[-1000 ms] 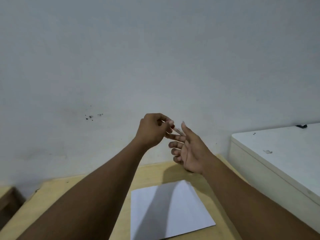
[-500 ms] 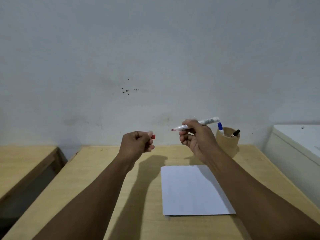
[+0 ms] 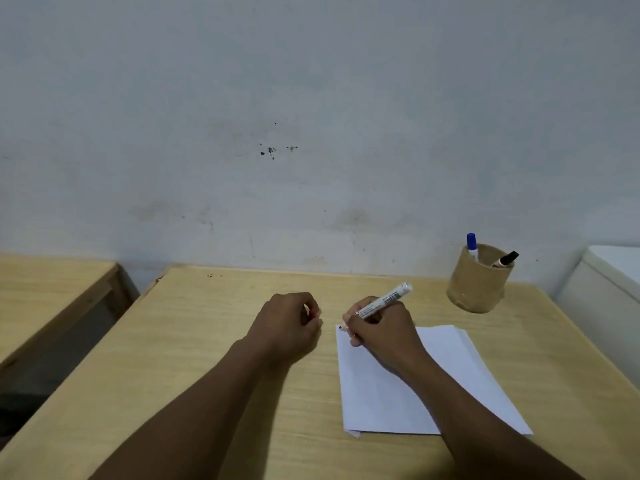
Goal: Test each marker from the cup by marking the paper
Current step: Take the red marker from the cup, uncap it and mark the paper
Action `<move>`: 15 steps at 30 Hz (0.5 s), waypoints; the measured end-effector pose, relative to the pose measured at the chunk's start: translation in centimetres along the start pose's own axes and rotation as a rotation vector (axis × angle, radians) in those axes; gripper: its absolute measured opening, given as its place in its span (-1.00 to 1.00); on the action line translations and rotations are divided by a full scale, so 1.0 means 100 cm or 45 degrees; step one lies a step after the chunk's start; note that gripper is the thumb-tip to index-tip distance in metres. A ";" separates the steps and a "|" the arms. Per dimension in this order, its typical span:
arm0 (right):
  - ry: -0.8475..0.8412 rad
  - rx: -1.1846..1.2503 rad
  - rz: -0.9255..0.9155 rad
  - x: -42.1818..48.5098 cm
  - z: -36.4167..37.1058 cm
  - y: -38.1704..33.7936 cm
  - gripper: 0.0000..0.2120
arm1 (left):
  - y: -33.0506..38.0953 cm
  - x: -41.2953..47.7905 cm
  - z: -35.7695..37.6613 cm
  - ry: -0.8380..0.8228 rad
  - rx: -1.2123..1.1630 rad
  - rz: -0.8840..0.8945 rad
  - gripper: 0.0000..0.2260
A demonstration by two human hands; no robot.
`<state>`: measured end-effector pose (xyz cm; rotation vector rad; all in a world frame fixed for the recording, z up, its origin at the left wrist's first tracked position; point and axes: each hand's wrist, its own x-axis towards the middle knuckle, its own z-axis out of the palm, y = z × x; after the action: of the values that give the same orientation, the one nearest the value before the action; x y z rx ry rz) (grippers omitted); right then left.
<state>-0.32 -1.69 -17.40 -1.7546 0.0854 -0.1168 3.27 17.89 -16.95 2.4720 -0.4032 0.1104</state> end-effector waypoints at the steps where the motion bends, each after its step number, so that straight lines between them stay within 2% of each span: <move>1: 0.019 -0.048 -0.018 -0.002 0.000 0.004 -0.95 | -0.001 -0.002 0.001 0.019 -0.051 -0.015 -0.89; 4: 0.035 -0.137 -0.081 -0.004 0.002 0.006 -0.95 | -0.004 -0.012 0.009 0.107 -0.185 -0.034 -0.68; 7: 0.023 -0.220 -0.119 -0.003 0.004 0.007 -0.94 | -0.008 -0.016 0.016 0.163 -0.095 0.025 -0.56; 15: -0.030 -0.244 -0.092 0.002 0.003 0.011 -0.93 | -0.011 -0.014 0.017 0.226 -0.088 0.026 -0.61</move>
<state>-0.05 -1.60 -18.58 -1.9508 0.0164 -0.1445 2.23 18.06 -19.16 2.3675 -0.3496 0.3164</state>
